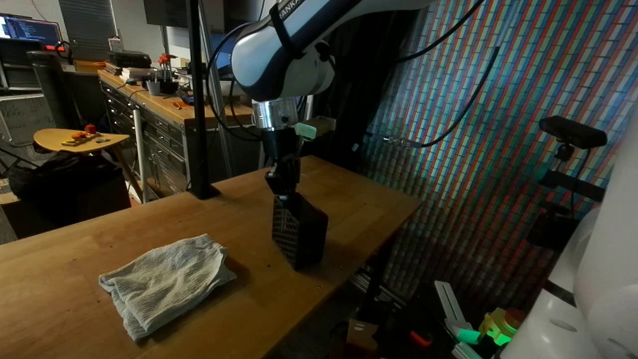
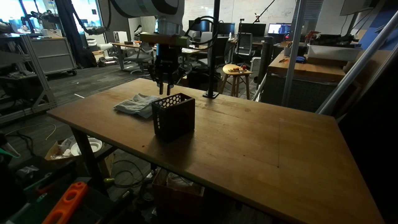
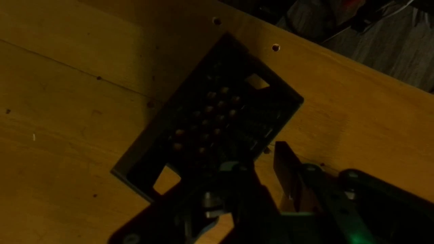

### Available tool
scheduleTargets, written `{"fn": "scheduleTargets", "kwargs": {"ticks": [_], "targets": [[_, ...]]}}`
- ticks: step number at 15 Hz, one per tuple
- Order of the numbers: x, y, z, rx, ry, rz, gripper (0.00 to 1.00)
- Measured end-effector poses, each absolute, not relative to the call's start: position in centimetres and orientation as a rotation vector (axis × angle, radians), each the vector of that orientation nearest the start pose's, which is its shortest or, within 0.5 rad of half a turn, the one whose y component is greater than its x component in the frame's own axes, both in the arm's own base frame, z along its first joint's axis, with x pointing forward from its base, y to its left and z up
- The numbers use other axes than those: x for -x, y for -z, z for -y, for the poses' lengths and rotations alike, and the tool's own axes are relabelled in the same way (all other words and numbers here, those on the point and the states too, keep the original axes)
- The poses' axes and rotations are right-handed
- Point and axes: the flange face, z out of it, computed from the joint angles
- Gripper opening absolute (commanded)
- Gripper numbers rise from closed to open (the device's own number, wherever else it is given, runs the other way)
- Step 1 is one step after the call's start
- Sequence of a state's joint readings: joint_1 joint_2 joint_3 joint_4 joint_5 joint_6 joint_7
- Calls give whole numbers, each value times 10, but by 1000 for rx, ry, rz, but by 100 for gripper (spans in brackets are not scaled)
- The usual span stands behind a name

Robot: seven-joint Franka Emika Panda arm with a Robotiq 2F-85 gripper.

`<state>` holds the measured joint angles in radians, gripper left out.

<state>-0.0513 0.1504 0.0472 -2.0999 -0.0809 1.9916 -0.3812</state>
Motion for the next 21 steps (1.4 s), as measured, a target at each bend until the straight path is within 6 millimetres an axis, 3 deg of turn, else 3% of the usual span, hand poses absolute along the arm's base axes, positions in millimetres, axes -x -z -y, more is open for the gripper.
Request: {"fn": "scheduleTargets", "kwargs": {"ticks": [2, 4, 6, 10, 11, 17, 18, 20, 21], "targets": [[-533, -330, 3, 3060, -418, 648, 37], [-529, -329, -2, 3065, -421, 639, 65], [-526, -325, -5, 3071, -417, 624, 81], [-524, -318, -9, 3082, -391, 606, 87], [-523, -316, -9, 3084, -380, 605, 82], [-517, -300, -8, 3096, -318, 597, 74], [-515, -296, -8, 3097, -312, 596, 53], [-511, -289, -8, 3096, -308, 594, 49], [-509, -286, -8, 3095, -310, 594, 42]]}}
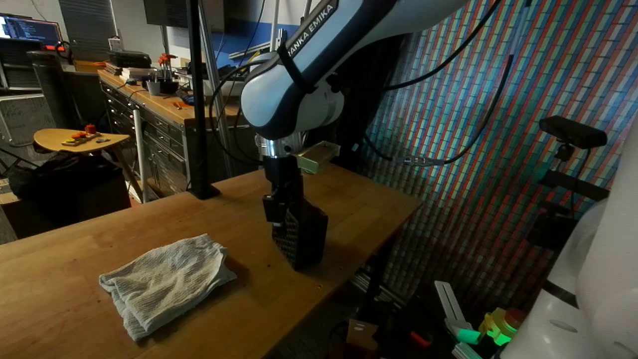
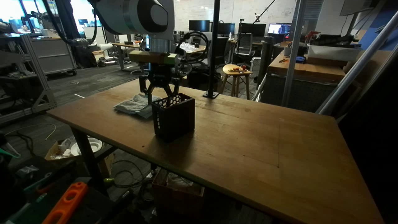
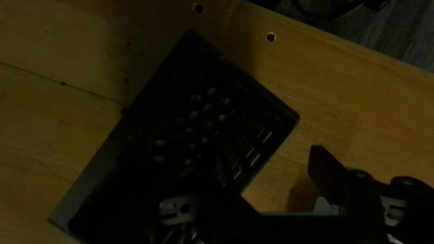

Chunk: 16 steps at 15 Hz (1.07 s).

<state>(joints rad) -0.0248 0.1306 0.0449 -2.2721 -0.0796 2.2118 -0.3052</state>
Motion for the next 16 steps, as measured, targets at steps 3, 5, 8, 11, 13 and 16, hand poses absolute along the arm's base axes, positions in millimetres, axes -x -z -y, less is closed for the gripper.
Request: {"fn": "scheduleTargets", "kwargs": {"ticks": [3, 5, 8, 11, 13, 16], "targets": [[-503, -278, -8, 3093, -316, 595, 18], [-502, -276, -8, 3091, -324, 595, 2], [-502, -276, -8, 3091, -322, 598, 0], [-506, -280, -9, 3090, -307, 616, 2], [-507, -279, -11, 3085, -306, 634, 2], [-509, -280, -12, 3078, -303, 663, 2]]}}
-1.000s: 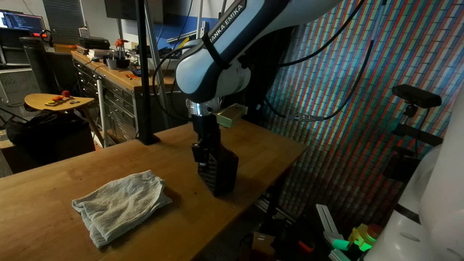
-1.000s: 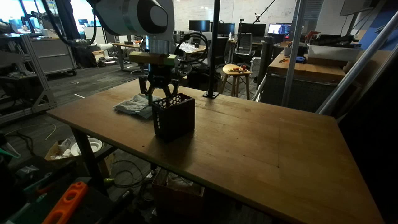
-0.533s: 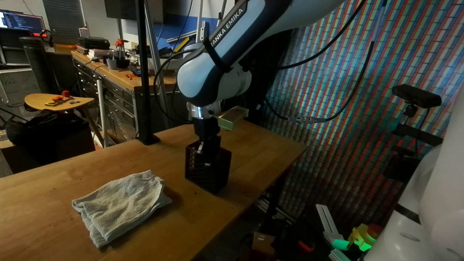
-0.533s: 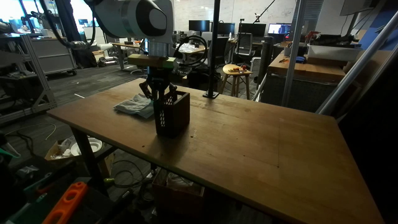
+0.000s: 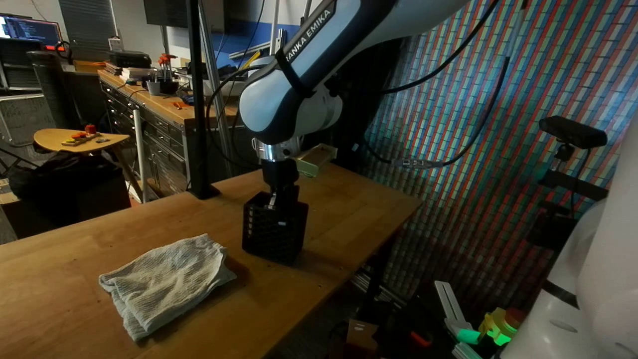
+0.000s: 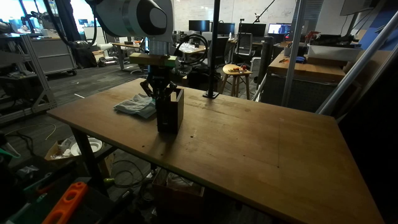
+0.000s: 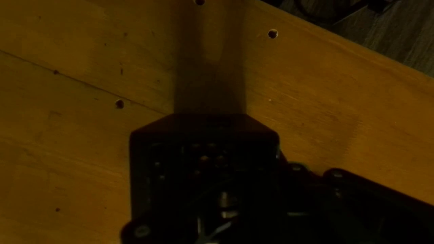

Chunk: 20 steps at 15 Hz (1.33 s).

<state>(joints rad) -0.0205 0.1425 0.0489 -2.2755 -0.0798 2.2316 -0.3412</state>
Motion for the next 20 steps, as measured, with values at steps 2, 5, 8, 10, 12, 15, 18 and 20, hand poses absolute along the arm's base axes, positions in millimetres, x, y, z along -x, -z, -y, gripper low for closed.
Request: {"fn": "scheduleTargets", "kwargs": {"ticks": [2, 5, 8, 10, 12, 15, 18, 20], "targets": [[-511, -280, -13, 3072, -300, 696, 2], [-514, -280, -15, 3046, -299, 845, 2], [-517, -282, -16, 2976, -290, 1077, 2], [-518, -282, -15, 2928, -303, 1238, 2], [-517, -281, -11, 2874, -332, 1398, 2], [-514, -282, 0, 2788, -367, 1598, 2], [-509, -282, 16, 2710, -385, 1746, 2], [-505, -282, 24, 2653, -384, 1847, 2]]}}
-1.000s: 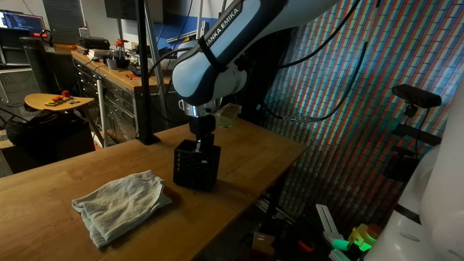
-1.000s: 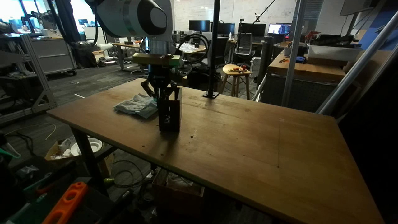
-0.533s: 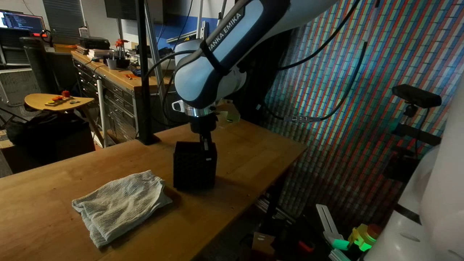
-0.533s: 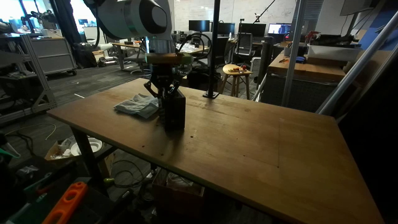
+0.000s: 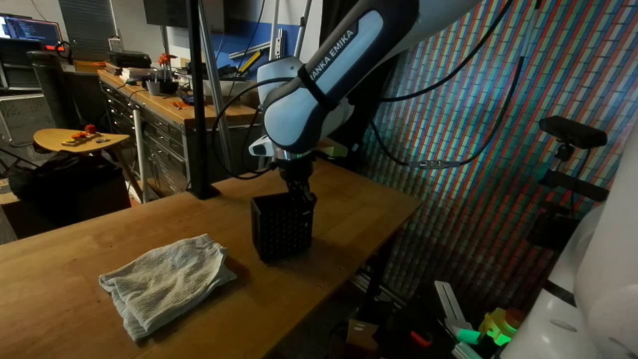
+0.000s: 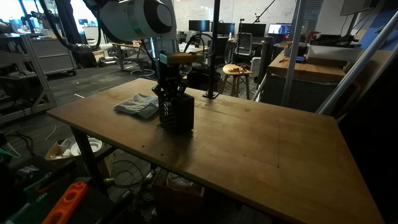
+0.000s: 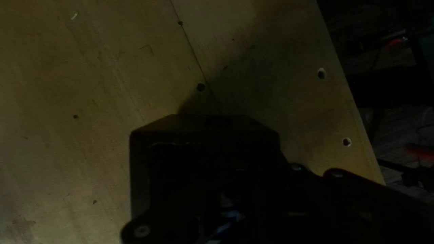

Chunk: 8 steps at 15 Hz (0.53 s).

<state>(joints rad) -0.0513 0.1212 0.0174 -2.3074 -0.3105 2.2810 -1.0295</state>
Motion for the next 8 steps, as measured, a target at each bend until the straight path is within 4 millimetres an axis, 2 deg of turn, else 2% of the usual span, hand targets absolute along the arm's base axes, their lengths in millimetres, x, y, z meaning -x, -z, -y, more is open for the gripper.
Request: {"fn": "scheduleTargets", "kwargs": {"ticks": [4, 8], "targets": [[-506, -283, 26, 2516, -382, 2086, 2], [-511, -285, 16, 2381, -391, 2321, 2]]}}
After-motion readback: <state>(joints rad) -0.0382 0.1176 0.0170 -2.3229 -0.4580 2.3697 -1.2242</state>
